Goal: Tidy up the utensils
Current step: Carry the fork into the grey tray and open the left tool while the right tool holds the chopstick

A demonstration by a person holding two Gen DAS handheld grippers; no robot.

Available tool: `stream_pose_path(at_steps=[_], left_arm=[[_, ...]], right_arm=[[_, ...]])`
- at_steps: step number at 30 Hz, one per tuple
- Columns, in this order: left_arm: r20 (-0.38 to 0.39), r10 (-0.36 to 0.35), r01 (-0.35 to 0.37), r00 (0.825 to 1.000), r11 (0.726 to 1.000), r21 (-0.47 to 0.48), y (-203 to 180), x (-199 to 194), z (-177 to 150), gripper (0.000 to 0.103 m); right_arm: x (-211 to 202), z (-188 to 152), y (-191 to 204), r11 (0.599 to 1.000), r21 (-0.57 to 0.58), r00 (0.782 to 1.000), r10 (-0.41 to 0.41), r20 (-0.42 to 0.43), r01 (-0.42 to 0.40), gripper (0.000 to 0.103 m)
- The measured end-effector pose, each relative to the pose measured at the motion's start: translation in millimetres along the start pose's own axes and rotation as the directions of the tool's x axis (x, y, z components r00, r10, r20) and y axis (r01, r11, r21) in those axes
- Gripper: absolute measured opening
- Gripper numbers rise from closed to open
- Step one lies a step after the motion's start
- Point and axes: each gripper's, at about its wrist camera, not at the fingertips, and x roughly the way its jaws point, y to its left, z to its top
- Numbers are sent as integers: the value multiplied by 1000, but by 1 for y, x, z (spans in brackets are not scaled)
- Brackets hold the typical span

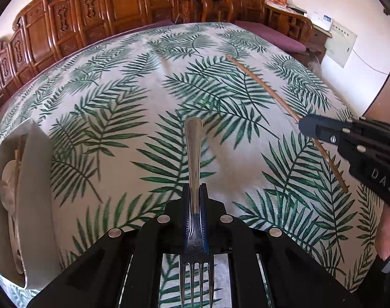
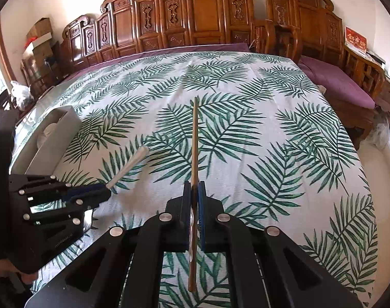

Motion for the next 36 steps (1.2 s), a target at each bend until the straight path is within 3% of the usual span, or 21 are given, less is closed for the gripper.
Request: stream_pose_path(at_steps=[24, 36], left_arm=[[103, 72, -62, 992, 993, -104, 89, -63, 7, 6], [113, 132, -113, 985, 981, -159, 143, -81, 1, 7]], right_arm=[[-15, -4, 78, 985, -148, 996, 91, 7, -89, 6], [-22, -7, 103, 974, -194, 993, 120, 7, -116, 6]])
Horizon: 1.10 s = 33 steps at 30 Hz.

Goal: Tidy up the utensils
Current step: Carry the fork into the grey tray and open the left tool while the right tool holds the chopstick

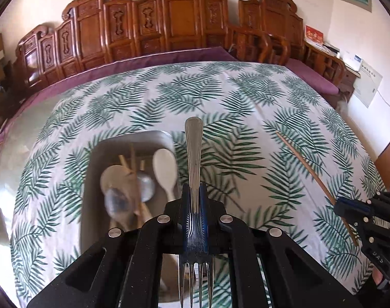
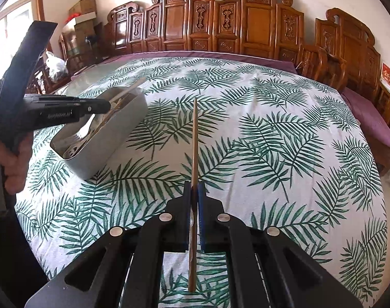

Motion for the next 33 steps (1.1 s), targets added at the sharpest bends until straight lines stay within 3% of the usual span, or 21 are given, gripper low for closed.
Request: stream_pose_path(at_steps=[16, 27, 33], left_arm=[[-64, 37, -46, 997, 990, -133, 60, 28, -24, 7], [-81, 69, -80, 994, 987, -140, 66, 37, -28, 7], [-42, 59, -65, 997, 987, -144, 71, 23, -24, 24]], right_arm=[[5, 0, 19, 1000, -26, 1000, 14, -11, -15, 6], [7, 2, 24, 1000, -25, 1000, 20, -15, -20, 6], [11, 9, 29, 999, -29, 1000, 15, -28, -15, 6]])
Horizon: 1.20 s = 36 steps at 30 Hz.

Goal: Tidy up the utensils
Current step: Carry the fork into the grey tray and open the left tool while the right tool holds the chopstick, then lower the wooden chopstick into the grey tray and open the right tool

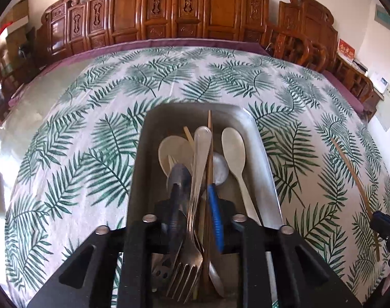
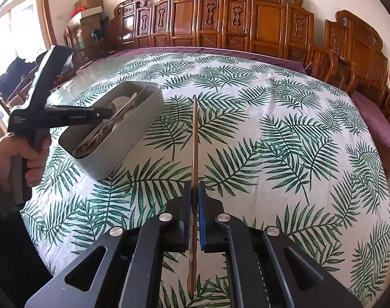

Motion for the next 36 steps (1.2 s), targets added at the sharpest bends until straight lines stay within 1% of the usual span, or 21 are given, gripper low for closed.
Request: stream_pose_path(at_steps=[1, 5, 6, 7, 8, 9, 11, 14, 17, 20, 28, 33, 36], left_arm=[[7, 3, -3, 1000, 1000, 6, 1, -2, 1, 28], [35, 6, -6, 999, 1000, 7, 7, -12, 4, 48], [43, 7, -7, 999, 1000, 4, 9, -15, 5, 51], [50, 11, -11, 999, 1000, 1, 11, -17, 6, 60], [64, 14, -14, 998, 1000, 0, 14, -21, 7, 66], [72, 17, -17, 997, 1000, 1, 15, -23, 8, 69], [96, 33, -33, 995, 999, 1, 21, -28, 9, 82], [120, 55, -55, 991, 998, -2, 30, -32, 10, 90], [123, 71, -69, 990, 997, -23, 44, -33, 12, 92], [125, 68, -63, 990, 997, -49, 58, -35, 14, 92], [116, 72, -63, 991, 995, -80, 86, -32, 13, 92], [111, 79, -68, 991, 993, -96, 98, -33, 11, 92], [109, 75, -63, 991, 992, -110, 103, -33, 11, 92]], right_arm=[[1, 2, 1, 1000, -2, 1000, -2, 0, 2, 6], [3, 11, 8, 1000, 14, 1000, 13, 6, -13, 6], [4, 14, 11, 1000, 15, 1000, 18, 8, -18, 6], [5, 17, 16, 1000, 11, 1000, 23, 11, -23, 6], [7, 20, 19, 1000, 7, 1000, 26, 11, -26, 6], [8, 22, 24, 1000, 2, 999, 32, 13, -32, 6], [10, 29, 33, 999, -7, 999, 47, 18, -47, 6], [13, 40, 45, 997, -10, 996, 79, 28, -79, 6], [18, 50, 58, 994, -13, 994, 107, 36, -106, 6], [24, 60, 70, 991, -9, 990, 136, 41, -135, 6], [48, 82, 101, 982, 5, 982, 188, 34, -188, 6], [66, 91, 116, 976, 39, 977, 213, 22, -214, 6], [78, 95, 124, 975, 55, 977, 214, 13, -215, 6]])
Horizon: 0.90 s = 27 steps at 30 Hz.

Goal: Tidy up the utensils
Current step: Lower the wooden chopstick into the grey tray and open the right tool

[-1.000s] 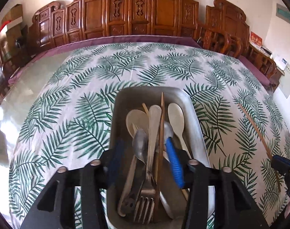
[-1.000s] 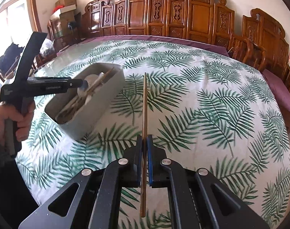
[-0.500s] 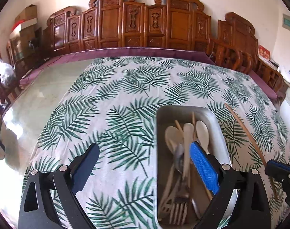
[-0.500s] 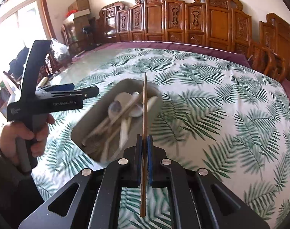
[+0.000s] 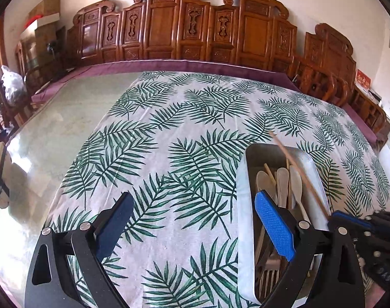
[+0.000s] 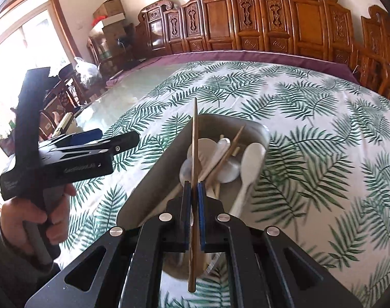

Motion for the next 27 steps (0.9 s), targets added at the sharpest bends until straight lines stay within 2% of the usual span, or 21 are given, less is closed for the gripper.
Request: stream_pose_path(at_steps=[9, 17, 22, 27], left_arm=[[1, 2, -2, 1000, 1000, 8, -1, -1, 1, 92], [1, 3, -3, 1000, 1000, 10, 0, 0, 1, 92], [3, 3, -3, 1000, 1000, 9, -1, -1, 1, 92], [11, 2, -2, 1000, 1000, 3, 0, -3, 1, 92]], right_arm=[[33, 0, -9, 996, 85, 998, -23, -57, 27, 6], [36, -12, -4, 998, 65, 997, -13, -80, 18, 6], [32, -15, -2, 997, 76, 996, 34, -78, -28, 6], [23, -10, 2, 995, 65, 996, 83, -31, -81, 7]])
